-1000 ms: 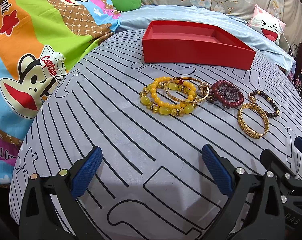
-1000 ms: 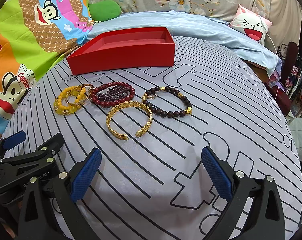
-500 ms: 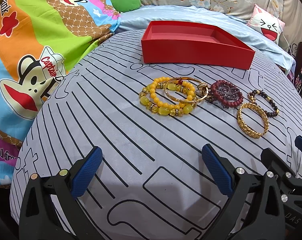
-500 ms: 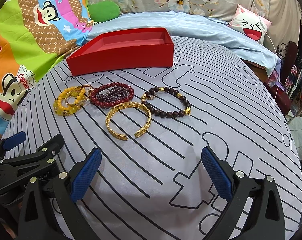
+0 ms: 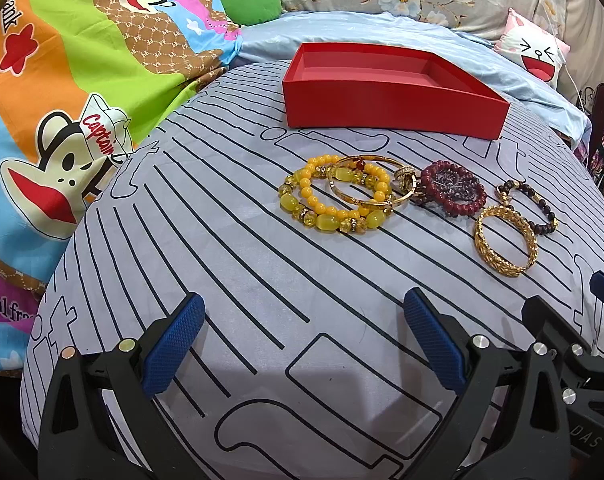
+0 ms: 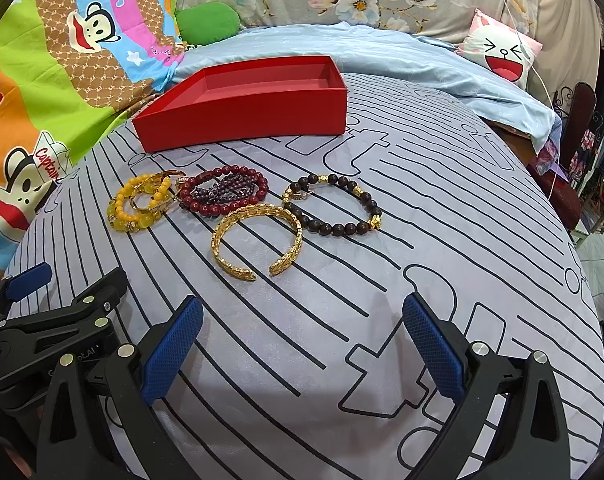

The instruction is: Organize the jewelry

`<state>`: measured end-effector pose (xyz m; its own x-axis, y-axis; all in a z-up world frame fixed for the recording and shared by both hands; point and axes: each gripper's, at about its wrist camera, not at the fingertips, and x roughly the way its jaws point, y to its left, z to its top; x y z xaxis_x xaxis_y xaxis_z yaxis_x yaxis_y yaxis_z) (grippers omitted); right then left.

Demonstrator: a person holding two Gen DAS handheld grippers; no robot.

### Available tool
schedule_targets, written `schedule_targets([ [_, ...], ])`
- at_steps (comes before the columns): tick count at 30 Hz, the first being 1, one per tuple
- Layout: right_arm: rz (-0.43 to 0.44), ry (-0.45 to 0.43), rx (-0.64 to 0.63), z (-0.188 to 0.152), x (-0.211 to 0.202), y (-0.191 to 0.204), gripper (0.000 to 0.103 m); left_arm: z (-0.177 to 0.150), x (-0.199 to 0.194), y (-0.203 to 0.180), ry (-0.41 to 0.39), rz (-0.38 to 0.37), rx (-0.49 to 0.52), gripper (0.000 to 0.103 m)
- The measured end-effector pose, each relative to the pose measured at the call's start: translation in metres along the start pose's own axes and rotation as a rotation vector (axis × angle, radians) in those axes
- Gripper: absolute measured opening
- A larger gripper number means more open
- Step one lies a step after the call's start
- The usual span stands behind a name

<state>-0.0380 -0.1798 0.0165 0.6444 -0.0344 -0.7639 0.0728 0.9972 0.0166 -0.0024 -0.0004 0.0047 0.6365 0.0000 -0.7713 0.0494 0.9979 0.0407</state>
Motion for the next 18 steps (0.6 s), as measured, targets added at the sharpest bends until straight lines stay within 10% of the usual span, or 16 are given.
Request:
schedule_targets([
  [18,-0.002,-0.003,0.001,0.0001,-0.0003,0.0001,0.096,-0.0001,-0.0002,-0.0003,-0.002,0.001,0.001,0.095],
])
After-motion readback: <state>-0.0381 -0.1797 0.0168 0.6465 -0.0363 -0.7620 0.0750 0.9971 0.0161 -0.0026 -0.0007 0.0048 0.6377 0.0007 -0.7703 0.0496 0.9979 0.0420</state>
